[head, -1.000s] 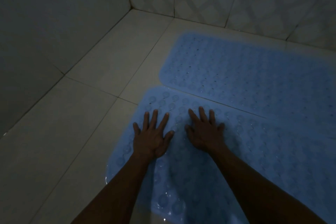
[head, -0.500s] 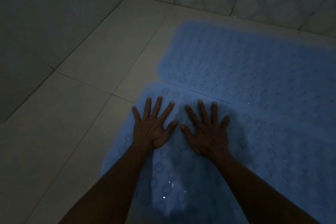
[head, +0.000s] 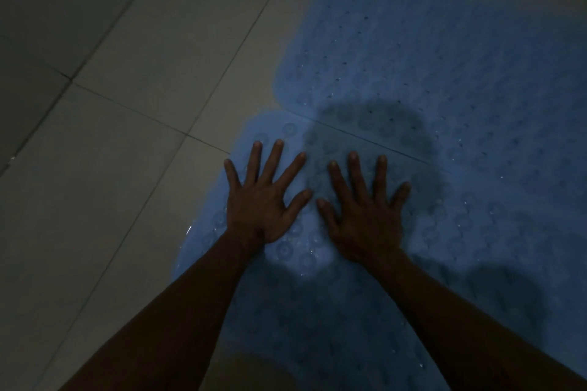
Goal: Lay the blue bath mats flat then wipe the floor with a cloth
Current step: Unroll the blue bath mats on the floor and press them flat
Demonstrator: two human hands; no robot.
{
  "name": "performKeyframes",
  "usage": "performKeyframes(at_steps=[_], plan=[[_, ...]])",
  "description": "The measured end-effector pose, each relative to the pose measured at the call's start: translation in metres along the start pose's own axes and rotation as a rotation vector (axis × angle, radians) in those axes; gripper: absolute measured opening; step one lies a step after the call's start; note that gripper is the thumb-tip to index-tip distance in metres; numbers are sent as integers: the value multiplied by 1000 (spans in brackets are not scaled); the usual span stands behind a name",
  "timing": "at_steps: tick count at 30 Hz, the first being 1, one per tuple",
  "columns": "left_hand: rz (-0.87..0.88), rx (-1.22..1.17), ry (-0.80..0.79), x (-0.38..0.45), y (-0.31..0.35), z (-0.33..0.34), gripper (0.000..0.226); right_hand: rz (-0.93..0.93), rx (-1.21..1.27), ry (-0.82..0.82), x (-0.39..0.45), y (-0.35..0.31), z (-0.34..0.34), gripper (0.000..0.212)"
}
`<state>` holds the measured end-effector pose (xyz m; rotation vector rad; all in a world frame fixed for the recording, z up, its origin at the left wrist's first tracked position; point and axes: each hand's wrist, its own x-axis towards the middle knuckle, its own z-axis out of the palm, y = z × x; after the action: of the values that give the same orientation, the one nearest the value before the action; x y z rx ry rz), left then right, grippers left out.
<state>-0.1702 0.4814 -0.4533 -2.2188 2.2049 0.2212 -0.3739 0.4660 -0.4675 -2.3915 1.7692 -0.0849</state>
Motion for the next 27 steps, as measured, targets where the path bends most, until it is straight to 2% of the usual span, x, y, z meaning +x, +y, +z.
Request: performKeyframes(at_steps=[9,16,19,23,27], plan=[[-16,-3,-18,0,0,2,68,-16,-30,-17,1,-1,1,70],[-133,-78,-156,-12,13,-13,66,106,56,-143,-6,-17,-15,64],[-134,-145,-153,-50,17,-12,62,116,125,-157,-38,-31,-18,63],[-122,-97,-99,-124,12,-2,61,16,86,-102,-122,-50,-6,67],[-176,-83,-112,-156,11,0,62,-17,37,-31,-164,-54,9,69]])
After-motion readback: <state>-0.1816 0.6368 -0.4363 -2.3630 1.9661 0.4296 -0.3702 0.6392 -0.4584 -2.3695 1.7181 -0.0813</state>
